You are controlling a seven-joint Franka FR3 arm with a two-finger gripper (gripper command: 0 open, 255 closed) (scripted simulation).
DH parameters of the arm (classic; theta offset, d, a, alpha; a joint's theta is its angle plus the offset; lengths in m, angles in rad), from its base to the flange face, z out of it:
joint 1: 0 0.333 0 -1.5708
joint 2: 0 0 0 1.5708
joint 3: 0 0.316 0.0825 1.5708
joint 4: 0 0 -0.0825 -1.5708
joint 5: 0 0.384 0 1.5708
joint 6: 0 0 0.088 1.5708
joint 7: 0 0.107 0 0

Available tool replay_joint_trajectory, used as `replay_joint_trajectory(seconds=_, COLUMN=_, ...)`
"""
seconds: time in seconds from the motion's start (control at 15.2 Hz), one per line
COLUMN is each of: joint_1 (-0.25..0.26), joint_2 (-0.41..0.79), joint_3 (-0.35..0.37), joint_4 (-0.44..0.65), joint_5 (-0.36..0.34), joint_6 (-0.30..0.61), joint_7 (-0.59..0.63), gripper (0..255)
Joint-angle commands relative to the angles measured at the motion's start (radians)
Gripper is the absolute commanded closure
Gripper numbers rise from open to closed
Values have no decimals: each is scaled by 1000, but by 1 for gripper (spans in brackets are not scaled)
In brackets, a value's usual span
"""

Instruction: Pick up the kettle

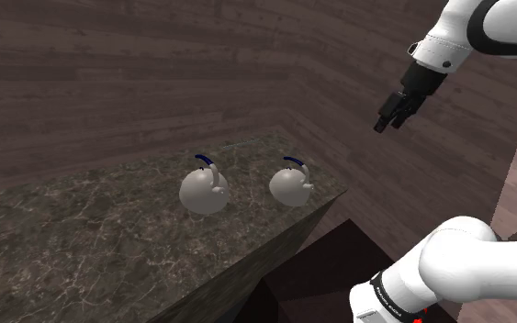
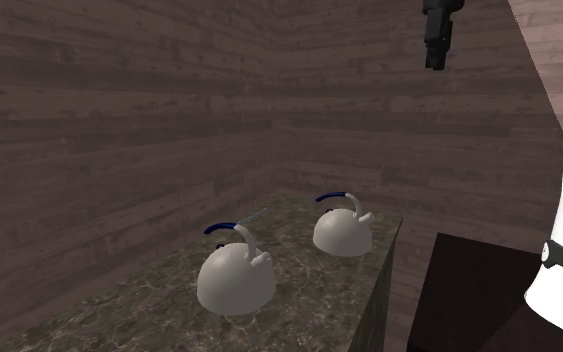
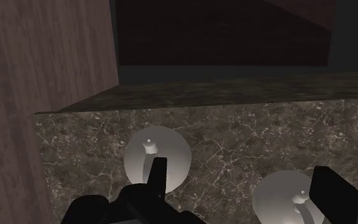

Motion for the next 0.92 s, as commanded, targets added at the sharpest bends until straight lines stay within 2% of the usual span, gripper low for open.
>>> replay_joint_trajectory(seconds=0.0, joint_1=0, joint_2=0, joint_3=0, joint_4=0, joint_5=0, joint_6=0, joint_7=0, gripper=0)
replay_joint_trajectory(seconds=0.46, joint_1=33, joint_2=148, joint_3=57, joint_4=-57, joint_5=42, joint_6=210, joint_7=64, gripper=0)
replay_joint_trajectory(seconds=0.86, joint_1=58, joint_2=317, joint_3=105, joint_4=-54, joint_5=64, joint_6=380, joint_7=115, gripper=0)
